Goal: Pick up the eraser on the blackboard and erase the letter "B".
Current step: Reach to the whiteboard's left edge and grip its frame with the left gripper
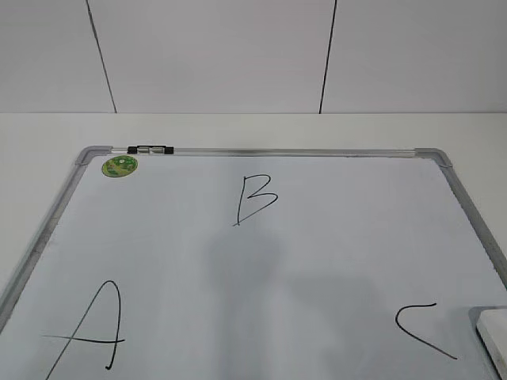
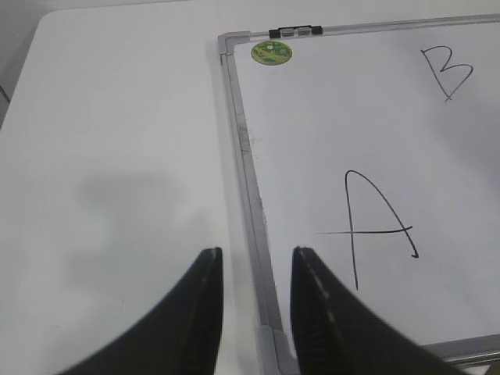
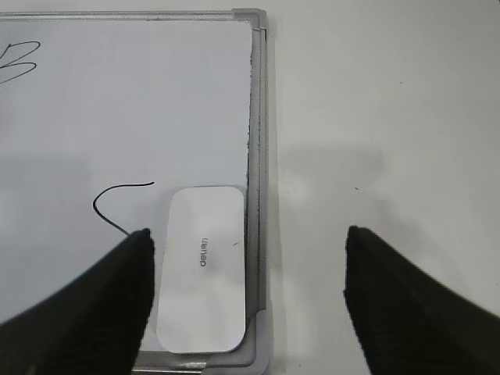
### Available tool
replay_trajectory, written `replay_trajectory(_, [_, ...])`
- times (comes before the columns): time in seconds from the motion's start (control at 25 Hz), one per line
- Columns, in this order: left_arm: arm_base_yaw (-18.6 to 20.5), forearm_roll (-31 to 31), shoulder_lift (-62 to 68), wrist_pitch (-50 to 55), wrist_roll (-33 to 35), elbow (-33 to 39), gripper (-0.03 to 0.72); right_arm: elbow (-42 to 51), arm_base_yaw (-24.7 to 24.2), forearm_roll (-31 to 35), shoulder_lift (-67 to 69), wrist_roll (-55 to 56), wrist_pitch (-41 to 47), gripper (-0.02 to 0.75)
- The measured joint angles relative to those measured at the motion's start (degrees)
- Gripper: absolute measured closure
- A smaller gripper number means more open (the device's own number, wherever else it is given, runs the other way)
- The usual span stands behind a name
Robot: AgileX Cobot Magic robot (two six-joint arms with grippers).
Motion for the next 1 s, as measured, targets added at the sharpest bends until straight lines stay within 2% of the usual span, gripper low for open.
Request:
replay_trajectory(0.16, [0.0, 0.1, 1.2, -0.1, 0.0, -0.1, 0.462, -2.0, 0.0, 0.0, 5.5, 1.1, 0.1, 0.153])
replay_trajectory(0.32, [0.0, 0.1, 9.1, -0.2, 0.0, -2.6, 0.461, -5.5, 0.0, 0.0, 12.7, 2.3, 0.4, 0.153])
replay_trajectory(0.52, [0.0, 0.2, 24.6, -1.3, -1.5, -7.4, 0.461, -8.0, 0.0, 0.0, 23.5, 4.6, 4.4, 0.153])
replay_trajectory(0.72, [0.0, 0.2, 42.8, -1.5, -3.1, -13.3, 0.459, -8.5, 0.0, 1.3, 32.0, 5.1, 4.8, 0.153])
replay_trajectory(1.0, [0.0, 0.3, 67.0, -1.2, -3.4, -25.4, 0.456, -8.6, 0.0, 4.9, 38.0, 5.2, 4.8, 0.153])
